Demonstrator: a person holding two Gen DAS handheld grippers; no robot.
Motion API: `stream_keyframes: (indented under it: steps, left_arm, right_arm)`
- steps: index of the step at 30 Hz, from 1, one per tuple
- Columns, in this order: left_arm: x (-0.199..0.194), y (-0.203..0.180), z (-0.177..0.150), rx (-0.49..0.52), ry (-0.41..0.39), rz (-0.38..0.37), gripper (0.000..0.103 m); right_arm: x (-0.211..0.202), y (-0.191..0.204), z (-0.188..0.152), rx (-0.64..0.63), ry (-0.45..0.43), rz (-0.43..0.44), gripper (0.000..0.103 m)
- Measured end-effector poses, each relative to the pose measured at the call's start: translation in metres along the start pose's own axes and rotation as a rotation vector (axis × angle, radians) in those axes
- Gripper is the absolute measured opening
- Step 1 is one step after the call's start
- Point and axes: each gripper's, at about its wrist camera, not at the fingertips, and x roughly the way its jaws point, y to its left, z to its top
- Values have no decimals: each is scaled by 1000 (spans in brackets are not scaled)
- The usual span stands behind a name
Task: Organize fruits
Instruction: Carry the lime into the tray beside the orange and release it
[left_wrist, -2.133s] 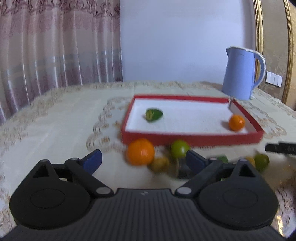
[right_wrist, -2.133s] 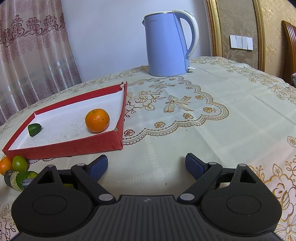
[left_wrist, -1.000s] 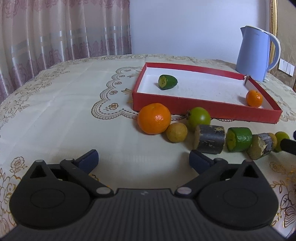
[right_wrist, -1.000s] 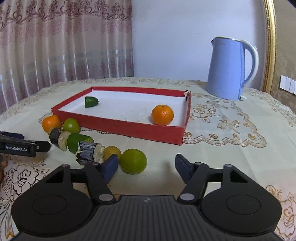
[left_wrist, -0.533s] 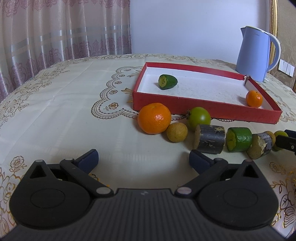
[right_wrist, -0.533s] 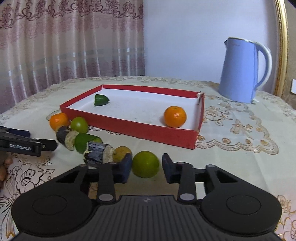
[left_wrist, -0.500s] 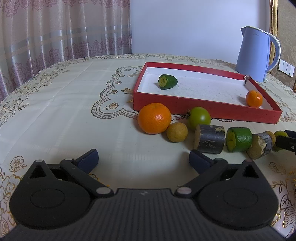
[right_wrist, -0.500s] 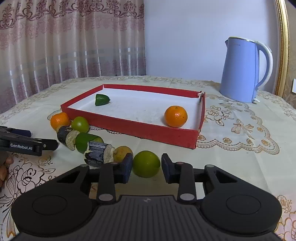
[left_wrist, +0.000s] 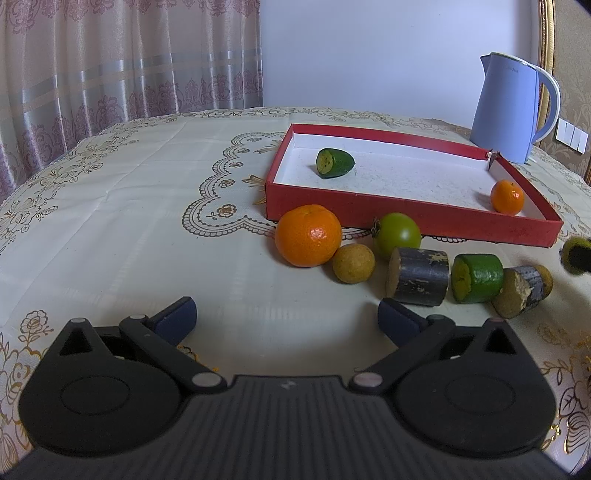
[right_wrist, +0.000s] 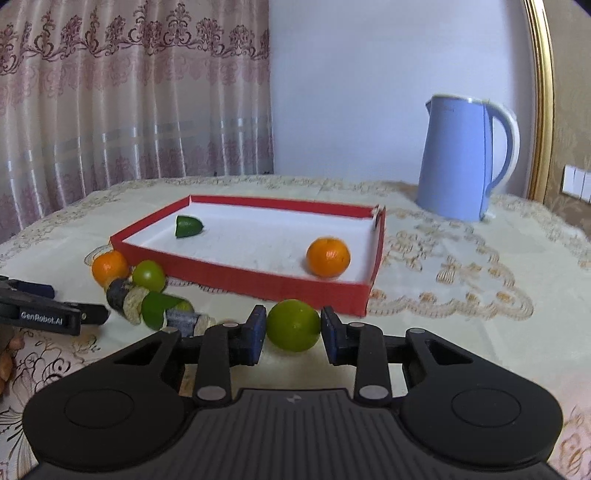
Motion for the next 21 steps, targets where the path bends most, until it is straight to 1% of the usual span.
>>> stream_keyframes:
  steps: [7,13,18,21]
  left_arm:
    - [0,0,0,0,0,0,103]
    - [0,0,0,0,-1,0,103]
    - [0,0,0,0,-1,0,103]
    - [0,0,0,0,-1,-1,103]
  right_arm:
    - [13,10,24,-61,-43,-14,31]
    - [49,19,54,-100,-61,-36,31]
    - [97,25,69,-125,-15,-79,31]
    - [127,26,73,-117,46,-102,31]
